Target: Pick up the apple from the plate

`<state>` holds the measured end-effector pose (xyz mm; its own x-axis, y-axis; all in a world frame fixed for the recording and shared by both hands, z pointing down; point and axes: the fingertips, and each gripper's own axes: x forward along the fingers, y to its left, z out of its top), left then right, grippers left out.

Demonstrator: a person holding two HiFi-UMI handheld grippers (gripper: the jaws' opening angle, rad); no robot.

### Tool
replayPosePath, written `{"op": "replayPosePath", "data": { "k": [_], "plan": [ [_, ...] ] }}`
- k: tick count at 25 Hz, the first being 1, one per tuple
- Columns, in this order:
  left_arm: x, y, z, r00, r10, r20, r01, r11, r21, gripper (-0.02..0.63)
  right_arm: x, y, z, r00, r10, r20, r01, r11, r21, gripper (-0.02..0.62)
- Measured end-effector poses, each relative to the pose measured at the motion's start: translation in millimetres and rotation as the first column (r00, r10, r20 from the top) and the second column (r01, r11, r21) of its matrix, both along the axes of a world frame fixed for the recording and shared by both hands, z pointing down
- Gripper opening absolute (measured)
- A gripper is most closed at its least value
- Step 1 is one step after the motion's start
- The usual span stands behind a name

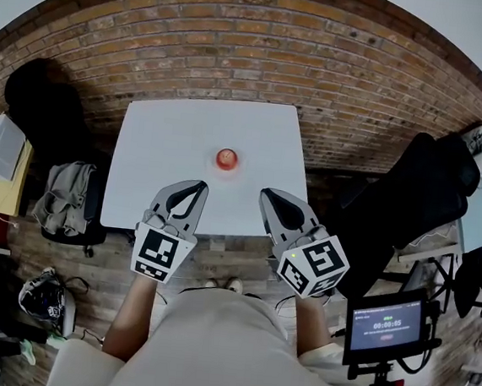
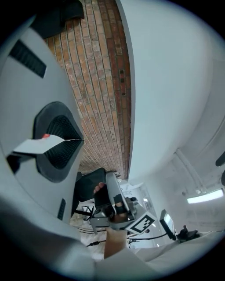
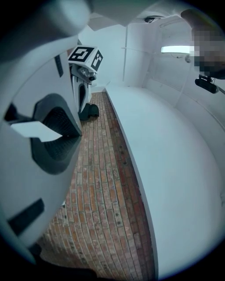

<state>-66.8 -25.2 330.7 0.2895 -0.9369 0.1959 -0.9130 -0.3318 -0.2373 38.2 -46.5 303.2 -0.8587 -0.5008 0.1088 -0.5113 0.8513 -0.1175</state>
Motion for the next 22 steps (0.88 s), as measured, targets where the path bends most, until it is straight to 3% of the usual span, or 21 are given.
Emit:
{"op": "replayPosePath", "data": {
  "k": [10,22],
  "plan": [
    [6.0,-6.3,13.2,0.998,-0.041,0.039,0.042,0.999,-0.024,0.006,4.5,1.8,0.3,0.998,-0.064,-0.003,0.064,0.997,0.045,0.002],
    [11.7,-34.7,31.9,1.0,-0.007,0.013,0.007,0.999,-0.052,0.008,15.2,-20.2,14.8,0.999,-0.022,-0.035,0.023,0.999,0.03,0.002]
  ]
}}
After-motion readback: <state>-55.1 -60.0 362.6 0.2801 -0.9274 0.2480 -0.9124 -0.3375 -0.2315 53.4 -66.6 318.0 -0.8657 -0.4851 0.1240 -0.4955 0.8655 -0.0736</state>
